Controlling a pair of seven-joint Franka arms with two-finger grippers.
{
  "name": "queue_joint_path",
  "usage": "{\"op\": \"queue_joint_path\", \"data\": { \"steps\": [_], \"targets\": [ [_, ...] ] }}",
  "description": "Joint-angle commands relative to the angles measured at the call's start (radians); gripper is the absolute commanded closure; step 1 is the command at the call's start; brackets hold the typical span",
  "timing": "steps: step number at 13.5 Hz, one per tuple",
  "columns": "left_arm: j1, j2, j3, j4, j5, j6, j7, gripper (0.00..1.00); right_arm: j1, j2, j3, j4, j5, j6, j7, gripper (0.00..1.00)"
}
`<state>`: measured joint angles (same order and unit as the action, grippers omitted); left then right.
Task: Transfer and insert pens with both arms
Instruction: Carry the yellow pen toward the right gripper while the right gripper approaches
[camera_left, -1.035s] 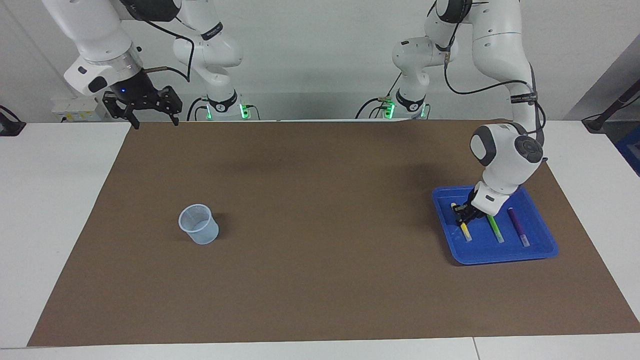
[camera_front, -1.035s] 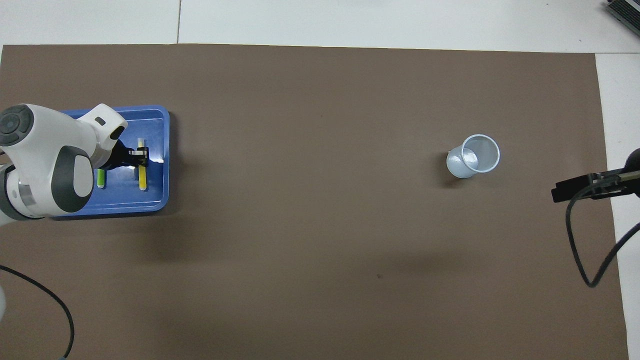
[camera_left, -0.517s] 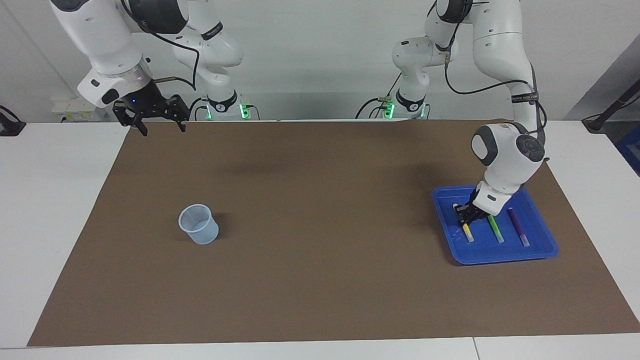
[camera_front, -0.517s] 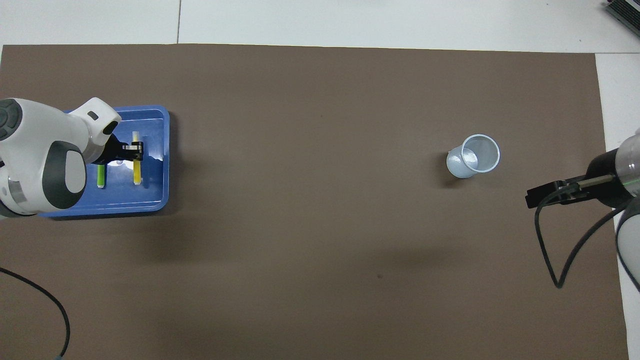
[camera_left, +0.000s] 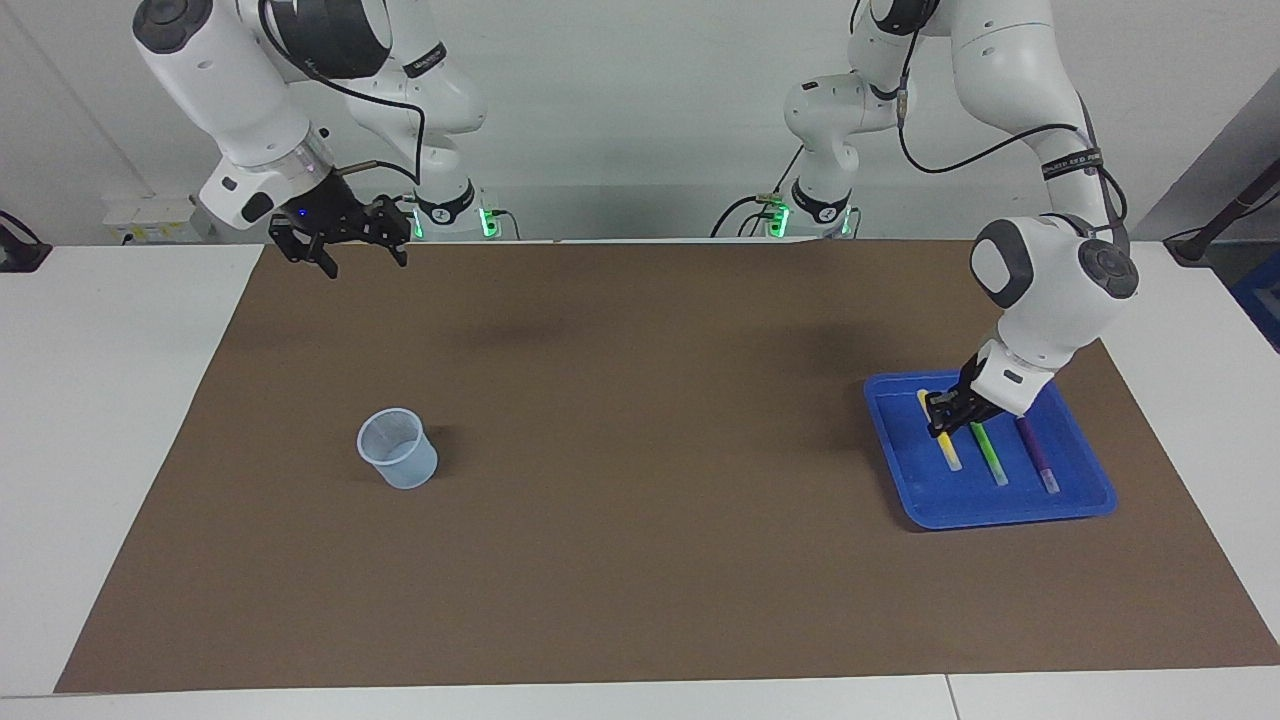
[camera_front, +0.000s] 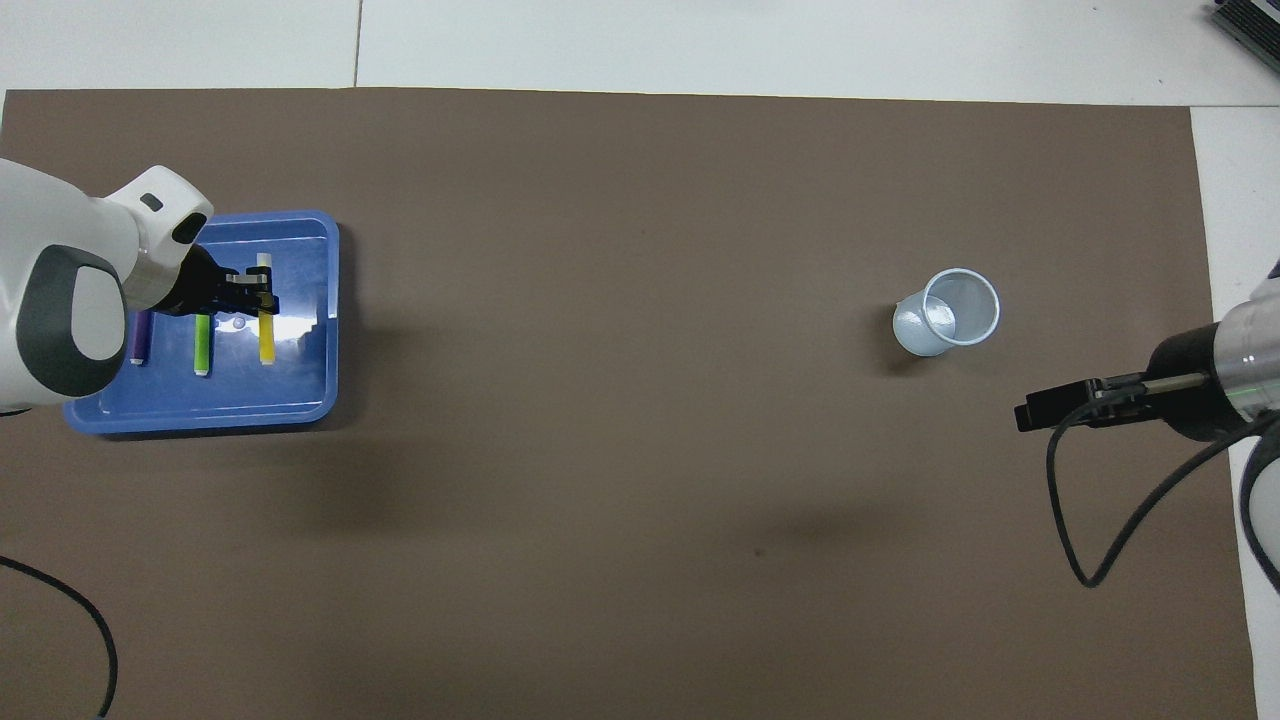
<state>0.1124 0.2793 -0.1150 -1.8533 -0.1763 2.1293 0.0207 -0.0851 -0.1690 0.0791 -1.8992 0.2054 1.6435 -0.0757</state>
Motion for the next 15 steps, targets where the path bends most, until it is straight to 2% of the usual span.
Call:
{"op": "queue_joint_path", "data": {
  "steps": [1, 5, 8, 10, 12, 15],
  "targets": [
    [-0.01, -0.014, 0.0, 0.034, -0.058, -0.116, -0.086, 1.0, -0.007, -0.037, 0.004, -0.044, 0.136, 0.039, 0.077, 0.0],
    [-0.016, -0.031, -0.041, 0.04, -0.221, -0.239, -0.285, 1.0, 0.082, -0.024, 0.01, -0.046, 0.245, 0.14, 0.138, 0.0],
    [-0.059, -0.035, -0.084, 0.048, -0.305, -0.233, -0.566, 1.0, 0.131, 0.008, 0.01, -0.047, 0.322, 0.222, 0.194, 0.0],
    [-0.089, -0.034, -0.091, 0.065, -0.336, -0.238, -0.686, 1.0, 0.148, 0.031, 0.01, -0.052, 0.362, 0.251, 0.2, 0.0],
    [-0.105, -0.034, -0.095, 0.066, -0.353, -0.233, -0.795, 1.0, 0.2, 0.042, 0.011, -0.095, 0.405, 0.346, 0.198, 0.0],
    [-0.125, -0.035, -0.1, 0.063, -0.439, -0.23, -0.964, 1.0, 0.3, 0.051, 0.011, -0.156, 0.436, 0.523, 0.262, 0.0]
  ]
}}
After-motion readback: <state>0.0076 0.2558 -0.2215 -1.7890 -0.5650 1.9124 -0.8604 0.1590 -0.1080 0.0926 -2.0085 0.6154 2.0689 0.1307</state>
